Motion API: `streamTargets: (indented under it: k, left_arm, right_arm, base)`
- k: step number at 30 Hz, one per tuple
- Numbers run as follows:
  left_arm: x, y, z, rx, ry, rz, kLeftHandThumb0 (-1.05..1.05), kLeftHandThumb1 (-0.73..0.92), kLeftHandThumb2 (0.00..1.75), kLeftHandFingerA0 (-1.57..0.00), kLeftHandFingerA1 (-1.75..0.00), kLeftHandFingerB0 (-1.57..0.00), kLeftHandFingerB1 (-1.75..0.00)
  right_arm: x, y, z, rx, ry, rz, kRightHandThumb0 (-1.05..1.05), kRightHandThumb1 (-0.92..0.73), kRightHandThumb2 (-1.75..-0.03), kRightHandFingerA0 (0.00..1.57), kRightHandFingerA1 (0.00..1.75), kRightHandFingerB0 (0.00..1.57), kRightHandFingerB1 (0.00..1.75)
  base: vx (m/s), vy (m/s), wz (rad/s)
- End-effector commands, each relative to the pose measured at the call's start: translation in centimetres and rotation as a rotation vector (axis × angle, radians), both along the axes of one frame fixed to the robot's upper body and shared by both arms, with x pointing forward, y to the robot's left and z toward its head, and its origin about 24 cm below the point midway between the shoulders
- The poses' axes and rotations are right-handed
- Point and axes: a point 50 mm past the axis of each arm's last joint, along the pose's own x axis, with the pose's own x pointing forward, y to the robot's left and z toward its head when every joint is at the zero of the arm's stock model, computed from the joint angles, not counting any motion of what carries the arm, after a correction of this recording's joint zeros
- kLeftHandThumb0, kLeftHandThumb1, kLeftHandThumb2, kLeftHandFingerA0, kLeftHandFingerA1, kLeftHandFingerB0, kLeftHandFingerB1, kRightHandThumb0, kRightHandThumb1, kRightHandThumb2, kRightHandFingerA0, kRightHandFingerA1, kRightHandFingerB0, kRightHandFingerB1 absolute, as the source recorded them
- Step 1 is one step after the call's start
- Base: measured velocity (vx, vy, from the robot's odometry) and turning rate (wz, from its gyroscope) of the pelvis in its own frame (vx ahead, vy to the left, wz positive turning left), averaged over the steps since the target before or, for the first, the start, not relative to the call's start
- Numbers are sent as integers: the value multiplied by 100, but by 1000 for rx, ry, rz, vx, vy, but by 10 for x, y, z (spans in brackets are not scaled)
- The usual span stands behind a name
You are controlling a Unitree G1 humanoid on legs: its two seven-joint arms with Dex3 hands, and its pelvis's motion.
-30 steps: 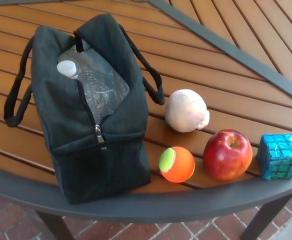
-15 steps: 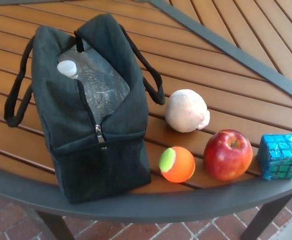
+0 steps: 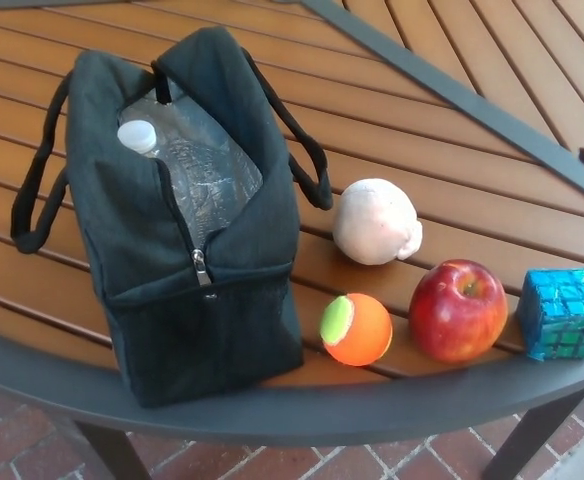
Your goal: Pick up a rubric cube, an apple, a tennis ball, a soft toy, a bottle from the table and put it into the lunch box one by one
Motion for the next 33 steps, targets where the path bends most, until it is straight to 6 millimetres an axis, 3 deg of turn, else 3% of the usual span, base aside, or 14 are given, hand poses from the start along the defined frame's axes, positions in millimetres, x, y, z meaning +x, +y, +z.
streamTargets:
  k: [1,14,15,16,17,21,22,23,24,25,26,30,31,33]
  left_arm:
    - [-1,6,1,27,-11,3,10,54,106,-105,-119,-94,-102]
    - [6,8,1,21,-23,12,9,55,106,-104,-121,-93,-102]
    - [8,7,1,10,-35,28,11,55,111,-108,-124,-98,-108]
    - [8,7,1,6,-38,33,11,55,111,-108,-124,-98,-108]
    - [9,6,1,9,-34,33,6,56,115,-103,-106,-97,-100]
    - [8,6,1,13,-32,29,5,56,115,-102,-106,-97,-100]
    - [7,7,1,11,-36,26,11,53,113,-104,-123,-95,-107]
    - [7,7,1,11,-39,28,13,54,115,-107,-112,-100,-104]
    - [7,7,2,11,-40,29,13,54,115,-107,-112,-100,-104]
    - [7,7,2,13,-40,26,11,55,112,-105,-123,-96,-107]
    - [7,7,3,14,-39,23,11,55,112,-105,-123,-96,-107]
    - [7,7,5,20,-33,14,10,55,111,-105,-123,-95,-105]
    - [6,7,4,23,-32,8,6,55,116,-103,-106,-98,-101]
    - [5,8,3,26,-29,-2,6,55,115,-102,-105,-97,-100]
  right_arm:
    - [11,6,-19,-54,35,4,-90,-51,-89,0,10,1,7]
    - [4,30,-52,-148,198,121,-87,-49,-86,0,7,2,5]
    - [5,30,-58,-171,213,121,-89,-50,-83,0,2,17,0]
    - [5,31,-60,-178,217,122,-89,-50,-83,0,2,17,0]
    - [6,30,-62,-189,222,119,-89,-50,-83,0,3,15,0]
    - [6,26,-66,-206,235,98,-88,-49,-81,0,1,17,1]
    - [6,26,-70,-224,241,93,-79,-44,-81,0,9,13,14]
    - [7,25,-73,-235,247,89,-78,-44,-81,0,8,13,15]
    - [7,25,-74,-238,250,88,-78,-44,-81,0,8,13,15]
    - [6,25,-76,-251,262,92,-78,-44,-81,0,9,13,13]
    - [6,25,-77,-258,269,97,-78,-44,-81,0,9,13,13]
    - [6,25,-80,-280,280,100,-77,-44,-80,0,9,13,16]
    - [4,24,-83,-309,293,105,-69,-39,-80,0,17,1,22]
    - [1,20,-89,-358,315,115,-69,-39,-77,0,16,0,21]
  base:
    - [0,0,0]
    - [0,0,0]
    - [0,0,0]
    - [0,0,0]
    - [0,0,0]
    - [0,0,0]
    - [0,0,0]
    - [0,0,0]
    - [0,0,0]
    - [0,0,0]
    - [0,0,0]
    - [0,0,0]
    - [0,0,0]
    - [0,0,0]
